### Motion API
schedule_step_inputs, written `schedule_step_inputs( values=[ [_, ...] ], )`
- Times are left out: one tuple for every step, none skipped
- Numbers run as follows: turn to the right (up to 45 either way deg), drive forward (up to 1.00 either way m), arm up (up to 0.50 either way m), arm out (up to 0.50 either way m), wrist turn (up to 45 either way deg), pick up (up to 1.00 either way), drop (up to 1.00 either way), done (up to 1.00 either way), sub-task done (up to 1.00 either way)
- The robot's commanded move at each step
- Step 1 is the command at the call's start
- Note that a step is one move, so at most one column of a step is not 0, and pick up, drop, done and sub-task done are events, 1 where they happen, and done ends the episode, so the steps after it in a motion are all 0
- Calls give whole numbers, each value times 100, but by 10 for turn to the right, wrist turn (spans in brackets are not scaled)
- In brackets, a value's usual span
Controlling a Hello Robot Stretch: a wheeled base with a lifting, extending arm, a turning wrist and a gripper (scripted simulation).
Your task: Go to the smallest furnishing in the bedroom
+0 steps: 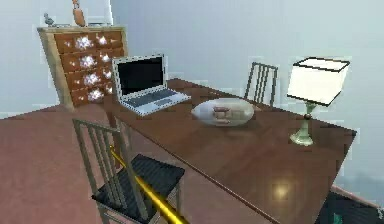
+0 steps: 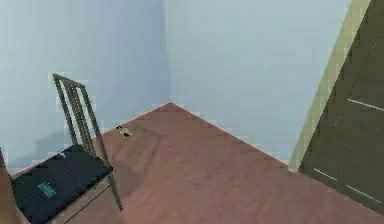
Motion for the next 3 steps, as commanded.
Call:
schedule_step_inputs(
  values=[
    [-450, 0, 0, 0, 0, 0, 0, 0, 0],
    [-330, 0, 0, 0, 0, 0, 0, 0, 0],
    [0, 55, 0, 0, 0, 0, 0, 0, 0]
  ],
)
